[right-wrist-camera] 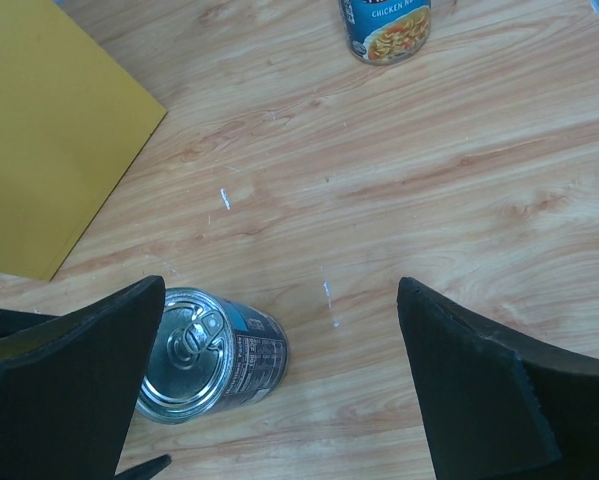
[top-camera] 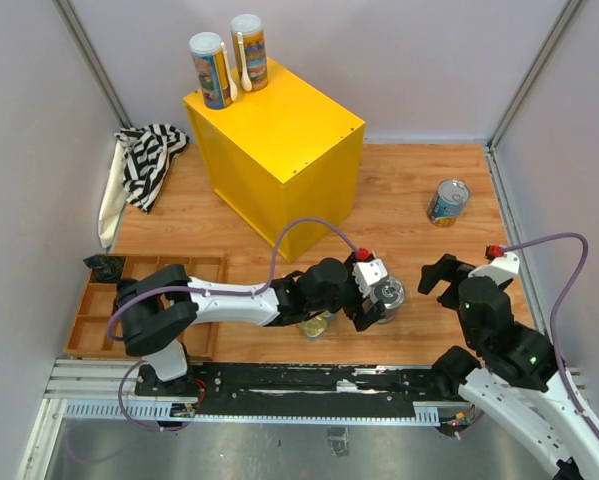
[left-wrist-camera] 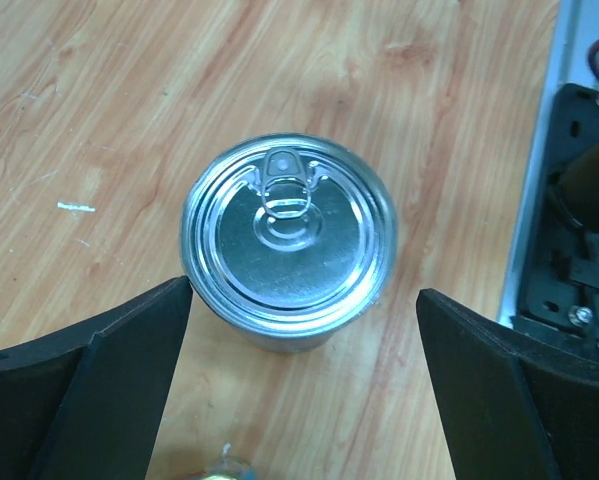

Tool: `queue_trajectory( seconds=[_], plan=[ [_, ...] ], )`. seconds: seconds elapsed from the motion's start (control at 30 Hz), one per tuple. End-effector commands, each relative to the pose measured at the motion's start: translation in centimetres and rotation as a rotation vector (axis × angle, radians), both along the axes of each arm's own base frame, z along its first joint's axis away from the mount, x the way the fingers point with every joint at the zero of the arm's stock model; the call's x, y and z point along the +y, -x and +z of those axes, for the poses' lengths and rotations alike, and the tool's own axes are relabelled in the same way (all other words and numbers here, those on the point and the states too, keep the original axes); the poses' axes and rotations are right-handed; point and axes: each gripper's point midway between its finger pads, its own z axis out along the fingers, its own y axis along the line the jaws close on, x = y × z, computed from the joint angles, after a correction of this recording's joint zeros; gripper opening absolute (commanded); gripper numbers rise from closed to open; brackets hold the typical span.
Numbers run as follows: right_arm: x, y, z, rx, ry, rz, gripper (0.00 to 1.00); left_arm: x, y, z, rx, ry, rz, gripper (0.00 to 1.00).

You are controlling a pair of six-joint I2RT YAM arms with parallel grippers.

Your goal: Place and organize the canned foods onto the counter

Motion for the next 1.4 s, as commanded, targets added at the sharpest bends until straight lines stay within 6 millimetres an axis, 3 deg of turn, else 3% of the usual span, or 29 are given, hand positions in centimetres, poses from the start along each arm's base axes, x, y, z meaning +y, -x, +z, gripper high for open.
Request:
queue_trajectory(
  seconds=[0.0,0.3,0.53,0.93,1.1,1.2,1.37],
  plan=[
    [-0.5,0.4,1.1,-0.033,-0.01,-0.009,1.0,-1.2,-1.1,-0.5,-0.037,-0.031,0.029,0.99],
    [-0.5,0.2,1.6,-0.043,0.023,0.011,1.0,-1.9,-2.3,-1.1,-0.07,-0.053,0.07,0.99],
    [0.5,-0.4,1.5,-0.032,0.024,0.041,1.0,-3.6,-2.6,-0.8,-0.096,-0.034,0.035,0.99],
    [0.0,-0.2,1.6,-0.034,0.042,0.029,1.0,-5.5,-2.3,-1.0,-0.093,0.01,-0.015,0.96],
    [-0.3,-0.1,1.7,-0.037,0.053,0.026,1.0,-6.1,-2.1,-0.5,-0.074,0.037,-0.024,0.8],
    [-0.4,-0.1,1.7,-0.037,0.056,0.023,1.0,-6.3,-1.9,-0.4,-0.038,0.04,-0.022,0.47],
    [-0.6,0.0,1.6,-0.041,0.058,0.013,1.0,-6.6,-0.9,0.3,0.032,0.041,-0.047,0.23]
  ],
)
